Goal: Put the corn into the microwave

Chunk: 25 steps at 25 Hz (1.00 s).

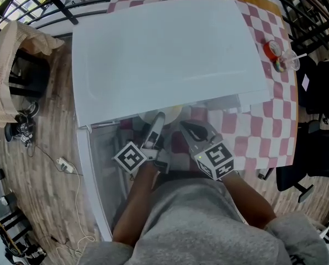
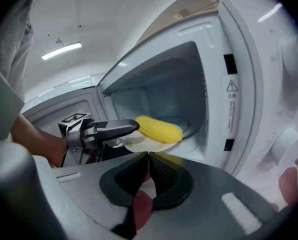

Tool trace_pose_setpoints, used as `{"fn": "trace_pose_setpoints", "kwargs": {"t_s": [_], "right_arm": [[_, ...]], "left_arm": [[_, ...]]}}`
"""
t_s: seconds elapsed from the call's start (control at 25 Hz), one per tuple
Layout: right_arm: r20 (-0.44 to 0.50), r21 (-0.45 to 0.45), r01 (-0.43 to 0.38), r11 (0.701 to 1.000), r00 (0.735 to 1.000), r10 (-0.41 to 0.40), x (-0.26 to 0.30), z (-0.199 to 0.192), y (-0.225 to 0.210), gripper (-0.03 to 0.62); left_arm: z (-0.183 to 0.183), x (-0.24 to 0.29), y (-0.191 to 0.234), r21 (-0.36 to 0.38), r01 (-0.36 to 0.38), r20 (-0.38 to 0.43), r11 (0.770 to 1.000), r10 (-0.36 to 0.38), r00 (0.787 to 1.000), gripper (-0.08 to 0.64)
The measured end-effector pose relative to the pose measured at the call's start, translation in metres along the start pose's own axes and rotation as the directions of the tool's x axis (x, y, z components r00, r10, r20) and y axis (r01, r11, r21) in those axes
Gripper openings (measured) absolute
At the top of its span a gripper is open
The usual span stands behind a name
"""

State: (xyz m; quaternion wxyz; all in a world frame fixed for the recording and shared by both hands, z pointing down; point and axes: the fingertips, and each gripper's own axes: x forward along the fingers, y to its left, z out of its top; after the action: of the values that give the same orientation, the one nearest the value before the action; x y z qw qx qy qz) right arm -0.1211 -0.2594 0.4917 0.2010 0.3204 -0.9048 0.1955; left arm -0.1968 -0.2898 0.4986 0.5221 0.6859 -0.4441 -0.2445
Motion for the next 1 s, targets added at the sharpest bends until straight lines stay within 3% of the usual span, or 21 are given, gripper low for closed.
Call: {"fn": "trace_pose_setpoints", "kwargs": {"t_s": [0.12, 0.24, 0.32, 0.44, 0.52, 0.6, 0.8, 0.92, 1.0], "right_arm": [[-0.017, 0.012, -0.032, 0.999, 0.999, 0.032, 0.011, -0.009, 0.012, 0.133], [0.001, 0.010, 0.000, 1.000, 1.000, 0.000, 0.017, -0.012, 0.017, 0.138], [0.021, 0.002, 0.033, 0.999, 0.999, -0.033, 0.019, -0.010, 0.020, 0.160], [0.060, -0.025, 0.084, 0.996, 0.995, -0.082, 0.018, -0.008, 0.020, 0.158], [0.080, -0.037, 0.109, 0.993, 0.991, -0.106, 0.016, -0.008, 0.018, 0.112], [0.093, -0.036, 0.119, 0.992, 0.989, -0.116, 0.015, -0.007, 0.015, 0.087], [0.098, -0.033, 0.126, 0.991, 0.988, -0.123, 0.019, -0.007, 0.013, 0.000], [0.114, -0.039, 0.128, 0.991, 0.986, -0.123, 0.025, -0.001, 0.013, 0.000], [0.128, -0.034, 0.137, 0.990, 0.983, -0.131, 0.031, 0.006, 0.008, 0.000]], "left_arm": [[-0.001, -0.001, -0.005, 0.121, -0.015, -0.037, 0.993, 0.019, 0.999, 0.333], [-0.006, -0.005, -0.006, 0.313, -0.064, -0.070, 0.947, 0.090, 0.994, 0.365], [-0.010, -0.011, -0.004, 0.465, -0.102, -0.081, 0.879, 0.156, 0.984, 0.380], [-0.009, -0.023, -0.003, 0.662, -0.150, -0.031, 0.734, 0.226, 0.974, 0.374], [-0.005, -0.031, -0.003, 0.735, -0.177, 0.014, 0.654, 0.246, 0.969, 0.323], [-0.002, -0.037, -0.001, 0.773, -0.202, 0.044, 0.602, 0.266, 0.963, 0.232], [-0.004, -0.037, 0.000, 0.797, -0.220, 0.062, 0.562, 0.287, 0.956, 0.135], [-0.004, -0.029, 0.001, 0.817, -0.232, 0.066, 0.528, 0.313, 0.948, 0.060], [-0.004, -0.022, 0.001, 0.819, -0.237, 0.067, 0.523, 0.322, 0.944, 0.049]]}}
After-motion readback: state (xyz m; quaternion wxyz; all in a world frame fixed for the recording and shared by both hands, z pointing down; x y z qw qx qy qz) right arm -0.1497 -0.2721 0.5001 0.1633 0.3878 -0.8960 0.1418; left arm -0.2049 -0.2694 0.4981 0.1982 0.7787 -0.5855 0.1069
